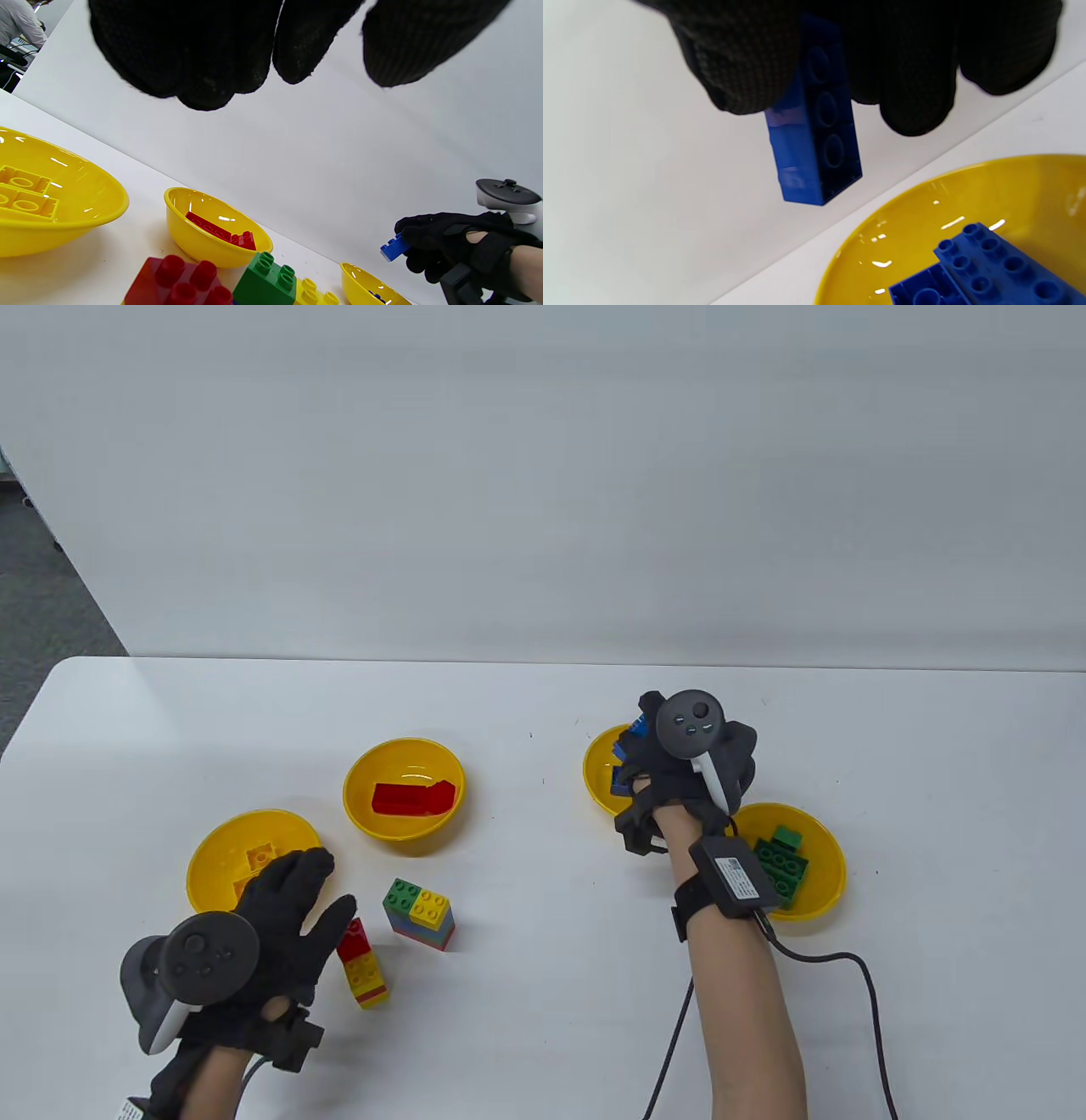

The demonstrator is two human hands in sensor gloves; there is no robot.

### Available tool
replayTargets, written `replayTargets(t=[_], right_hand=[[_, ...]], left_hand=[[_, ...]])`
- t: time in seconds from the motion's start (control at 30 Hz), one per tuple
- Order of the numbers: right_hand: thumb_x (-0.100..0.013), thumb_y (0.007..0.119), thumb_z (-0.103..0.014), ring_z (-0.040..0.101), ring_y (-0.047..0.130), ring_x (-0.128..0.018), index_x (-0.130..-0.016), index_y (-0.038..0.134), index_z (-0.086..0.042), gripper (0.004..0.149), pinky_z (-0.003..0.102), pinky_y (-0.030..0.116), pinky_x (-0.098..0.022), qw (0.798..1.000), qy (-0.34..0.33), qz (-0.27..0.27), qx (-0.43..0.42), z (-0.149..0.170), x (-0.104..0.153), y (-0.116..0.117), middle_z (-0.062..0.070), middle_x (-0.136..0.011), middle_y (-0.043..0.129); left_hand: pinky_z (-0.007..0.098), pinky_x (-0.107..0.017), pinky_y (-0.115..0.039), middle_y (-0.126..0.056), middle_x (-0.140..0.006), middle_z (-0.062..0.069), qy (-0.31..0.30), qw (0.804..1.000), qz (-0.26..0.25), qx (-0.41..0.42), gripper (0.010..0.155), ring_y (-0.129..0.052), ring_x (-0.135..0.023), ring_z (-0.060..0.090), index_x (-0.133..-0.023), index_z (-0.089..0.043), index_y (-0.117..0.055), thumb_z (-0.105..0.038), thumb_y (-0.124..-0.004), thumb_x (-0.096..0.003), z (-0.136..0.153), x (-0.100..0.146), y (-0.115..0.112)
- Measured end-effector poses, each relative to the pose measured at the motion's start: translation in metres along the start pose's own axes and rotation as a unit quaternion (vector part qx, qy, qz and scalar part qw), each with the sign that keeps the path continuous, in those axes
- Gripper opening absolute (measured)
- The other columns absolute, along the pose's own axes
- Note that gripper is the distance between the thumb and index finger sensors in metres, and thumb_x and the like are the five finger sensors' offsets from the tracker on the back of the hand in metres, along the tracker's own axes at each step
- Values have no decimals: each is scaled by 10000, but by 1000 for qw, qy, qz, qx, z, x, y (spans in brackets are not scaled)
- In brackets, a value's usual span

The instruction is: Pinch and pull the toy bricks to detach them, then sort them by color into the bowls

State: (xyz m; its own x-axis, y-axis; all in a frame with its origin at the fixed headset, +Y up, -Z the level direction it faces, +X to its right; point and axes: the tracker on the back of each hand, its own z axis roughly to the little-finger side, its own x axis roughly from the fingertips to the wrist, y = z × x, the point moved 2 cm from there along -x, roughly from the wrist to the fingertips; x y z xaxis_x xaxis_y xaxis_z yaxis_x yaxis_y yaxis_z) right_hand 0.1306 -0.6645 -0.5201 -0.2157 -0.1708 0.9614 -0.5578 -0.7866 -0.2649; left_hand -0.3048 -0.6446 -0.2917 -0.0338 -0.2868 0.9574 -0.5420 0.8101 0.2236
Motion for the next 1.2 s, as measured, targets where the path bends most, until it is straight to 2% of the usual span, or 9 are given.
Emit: replayTargets(t=[0.1,0.17,0.23,0.37,0.47,0.6,0.8,1.03,1.2], right_hand=[[-364,864,-313,453,970,-571,-945,724,-28,662,633,809,-388,999,39,-8,6,8,-11,17,303,-866,804],[-382,827,-366,468,935,-615,-992,640,-17,727,632,796,-403,996,66,-37,51,12,-14,22,328,-936,713],[-389,811,-382,451,933,-617,-992,641,-28,719,610,805,-401,994,62,-28,87,12,-11,16,327,-954,687],[-398,801,-360,445,930,-606,-972,675,-27,676,603,806,-394,997,19,-20,73,1,3,-9,332,-949,682],[-401,797,-354,443,935,-598,-959,693,-23,658,602,810,-387,999,-31,-13,42,-11,24,-33,334,-938,696],[-403,793,-347,445,942,-592,-935,737,-26,624,605,814,-384,995,-101,-20,-16,-22,68,-65,330,-926,720],[-406,789,-342,449,949,-594,-923,759,-27,606,614,814,-388,979,-180,-22,-94,-22,137,-95,325,-917,742],[-408,786,-338,452,958,-592,-912,775,-27,592,616,819,-389,967,-219,-30,-123,4,185,-91,322,-908,759],[-410,784,-334,456,960,-589,-905,784,-23,584,619,820,-386,971,-193,-57,-131,30,195,-75,324,-902,766]], left_hand=[[600,-575,-797,-766,-1043,224,11,1000,5,13,657,-881,-858,470,-1031,-196,-726,-549,-828,-487,8,-3,0],[600,-574,-797,-766,-1042,227,14,1000,8,16,658,-883,-857,469,-1030,-195,-727,-548,-829,-485,10,-4,-2],[600,-577,-796,-763,-1044,225,16,1000,15,15,658,-880,-860,471,-1034,-196,-722,-548,-828,-488,12,-4,-3],[605,-584,-789,-754,-1051,229,13,999,25,16,667,-870,-869,474,-1039,-194,-713,-549,-829,-486,11,-4,-7],[609,-588,-785,-748,-1056,229,13,999,36,9,673,-863,-877,477,-1045,-194,-705,-547,-831,-487,10,-4,-12],[615,-592,-779,-748,-1060,227,22,998,56,-18,680,-856,-885,483,-1050,-194,-698,-540,-844,-483,12,-5,-19],[634,-619,-748,-705,-1090,232,33,991,120,-44,715,-811,-924,504,-1073,-190,-654,-529,-867,-480,16,-8,-39],[582,-570,-798,-714,-1080,237,35,973,198,-109,723,-867,-863,467,-1073,-183,-650,-508,-890,-473,18,-9,-67],[552,-520,-835,-780,-1034,230,44,965,230,-121,710,-937,-780,431,-1059,-167,-670,-480,-907,-468,23,-10,-78]])
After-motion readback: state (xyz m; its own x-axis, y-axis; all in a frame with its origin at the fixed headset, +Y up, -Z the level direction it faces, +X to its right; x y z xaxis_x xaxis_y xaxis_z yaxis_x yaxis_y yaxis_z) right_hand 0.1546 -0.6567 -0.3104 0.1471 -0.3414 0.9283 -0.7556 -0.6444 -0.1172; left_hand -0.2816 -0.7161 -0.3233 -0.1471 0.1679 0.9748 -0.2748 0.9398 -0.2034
